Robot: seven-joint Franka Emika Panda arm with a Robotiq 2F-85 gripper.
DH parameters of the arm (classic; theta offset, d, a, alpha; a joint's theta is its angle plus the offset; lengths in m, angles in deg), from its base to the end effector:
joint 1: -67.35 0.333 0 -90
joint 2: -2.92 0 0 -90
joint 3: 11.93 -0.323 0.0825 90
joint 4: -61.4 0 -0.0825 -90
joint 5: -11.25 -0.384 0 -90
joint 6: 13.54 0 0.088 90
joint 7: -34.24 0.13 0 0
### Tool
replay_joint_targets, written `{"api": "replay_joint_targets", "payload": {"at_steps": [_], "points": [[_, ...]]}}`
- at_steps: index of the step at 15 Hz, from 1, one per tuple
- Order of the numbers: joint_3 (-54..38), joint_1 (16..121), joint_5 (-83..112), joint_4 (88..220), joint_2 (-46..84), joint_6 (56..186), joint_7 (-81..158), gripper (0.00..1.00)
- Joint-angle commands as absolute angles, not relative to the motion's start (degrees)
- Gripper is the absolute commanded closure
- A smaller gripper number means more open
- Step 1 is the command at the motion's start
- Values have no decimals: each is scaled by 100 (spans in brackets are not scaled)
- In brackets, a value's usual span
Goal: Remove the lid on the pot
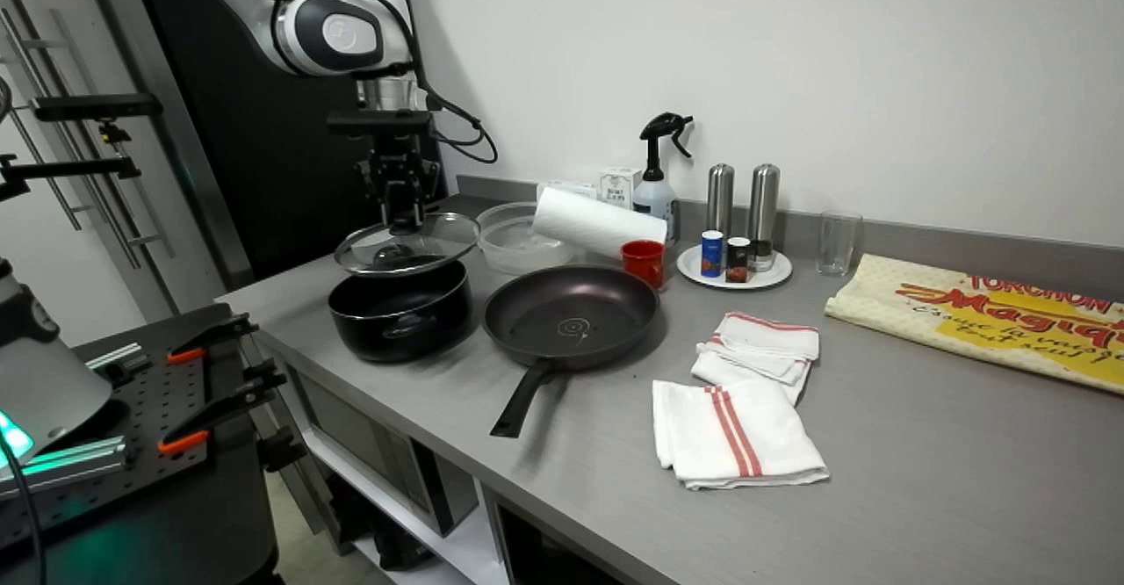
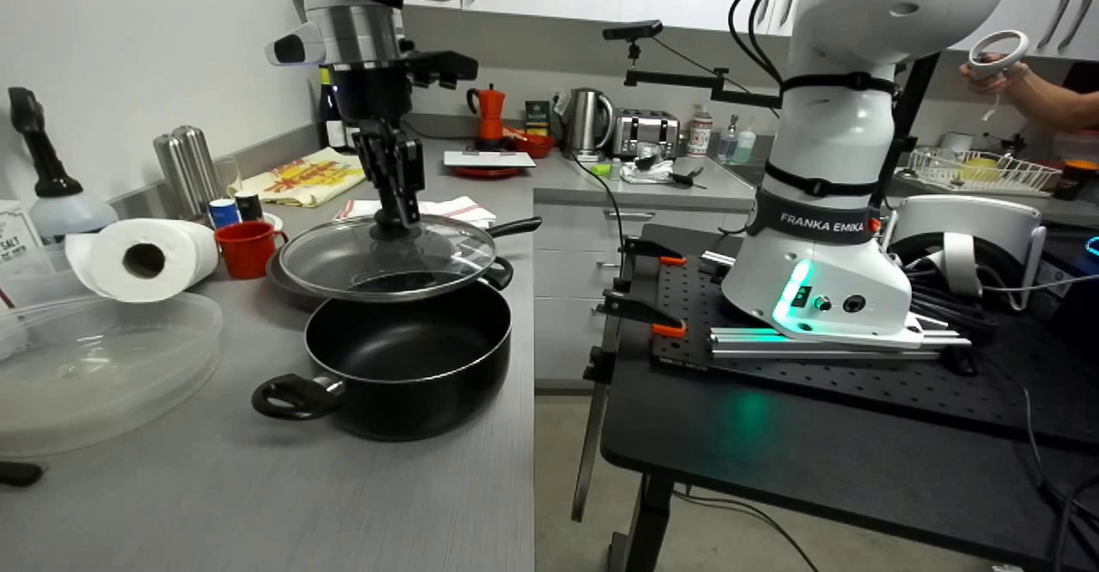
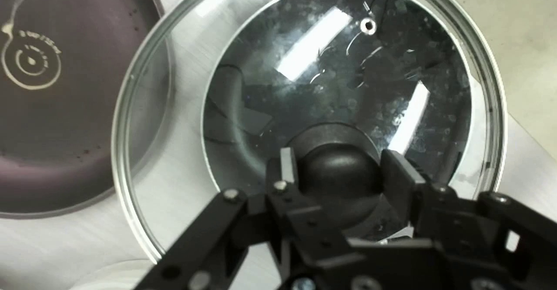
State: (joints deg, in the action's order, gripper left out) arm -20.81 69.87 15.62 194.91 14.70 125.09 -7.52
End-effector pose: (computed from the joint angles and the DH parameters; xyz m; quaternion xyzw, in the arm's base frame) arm 0.4958 0.1002 0.2256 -0.8794 -0.4727 0.0564 0.0073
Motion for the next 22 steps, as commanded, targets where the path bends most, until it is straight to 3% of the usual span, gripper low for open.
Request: {"api": "replay_joint_targets", "payload": {"at_steps": [1, 12, 22], "points": [[-1922, 6786, 1339, 19298, 1360, 12424, -711, 74], [-1869, 6484, 646, 17615, 2314, 11773, -766, 74], [-1736, 5467, -222, 16760, 3033, 11631, -894, 74]]}}
